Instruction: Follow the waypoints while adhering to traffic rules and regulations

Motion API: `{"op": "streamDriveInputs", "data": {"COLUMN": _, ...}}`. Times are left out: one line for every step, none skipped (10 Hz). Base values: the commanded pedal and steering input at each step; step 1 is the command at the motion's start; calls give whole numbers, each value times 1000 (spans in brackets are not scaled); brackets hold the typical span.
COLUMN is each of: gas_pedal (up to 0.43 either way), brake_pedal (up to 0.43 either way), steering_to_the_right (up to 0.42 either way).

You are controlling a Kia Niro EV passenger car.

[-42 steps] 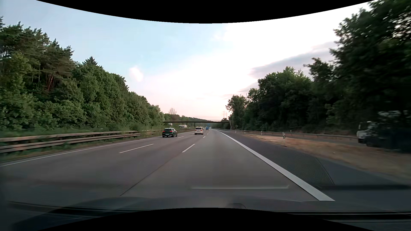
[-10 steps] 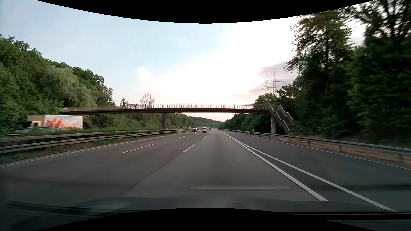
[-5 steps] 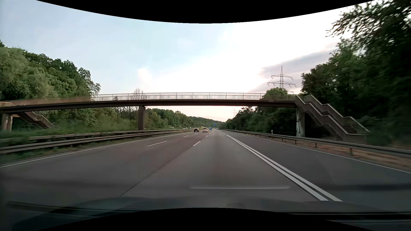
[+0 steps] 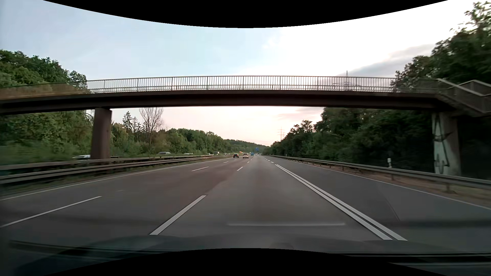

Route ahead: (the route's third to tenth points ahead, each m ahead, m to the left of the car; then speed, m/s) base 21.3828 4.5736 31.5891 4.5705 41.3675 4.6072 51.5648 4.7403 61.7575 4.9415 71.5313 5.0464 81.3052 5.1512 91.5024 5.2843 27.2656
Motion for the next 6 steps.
{"op": "streamDriveInputs", "data": {"gas_pedal": 98, "brake_pedal": 0, "steering_to_the_right": -3}}
{"op": "streamDriveInputs", "data": {"gas_pedal": 98, "brake_pedal": 0, "steering_to_the_right": -3}}
{"op": "streamDriveInputs", "data": {"gas_pedal": 98, "brake_pedal": 0, "steering_to_the_right": -3}}
{"op": "streamDriveInputs", "data": {"gas_pedal": 98, "brake_pedal": 0, "steering_to_the_right": -3}}
{"op": "streamDriveInputs", "data": {"gas_pedal": 110, "brake_pedal": 0, "steering_to_the_right": -3}}
{"op": "streamDriveInputs", "data": {"gas_pedal": 110, "brake_pedal": 0, "steering_to_the_right": -3}}
